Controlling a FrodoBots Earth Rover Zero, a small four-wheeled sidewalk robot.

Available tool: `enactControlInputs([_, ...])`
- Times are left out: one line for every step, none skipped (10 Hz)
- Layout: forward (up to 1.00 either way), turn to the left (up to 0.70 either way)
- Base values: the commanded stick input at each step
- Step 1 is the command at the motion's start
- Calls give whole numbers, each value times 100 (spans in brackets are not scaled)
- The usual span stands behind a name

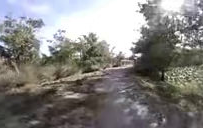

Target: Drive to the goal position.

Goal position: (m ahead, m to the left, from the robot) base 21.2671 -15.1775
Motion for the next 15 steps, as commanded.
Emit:
enactControlInputs([85,-1])
enactControlInputs([85,-3])
enactControlInputs([85,-22])
enactControlInputs([85,-28])
enactControlInputs([85,-8])
enactControlInputs([85,0])
enactControlInputs([85,0])
enactControlInputs([85,0])
enactControlInputs([85,-16])
enactControlInputs([85,-34])
enactControlInputs([85,-34])
enactControlInputs([85,-16])
enactControlInputs([85,0])
enactControlInputs([85,0])
enactControlInputs([85,0])
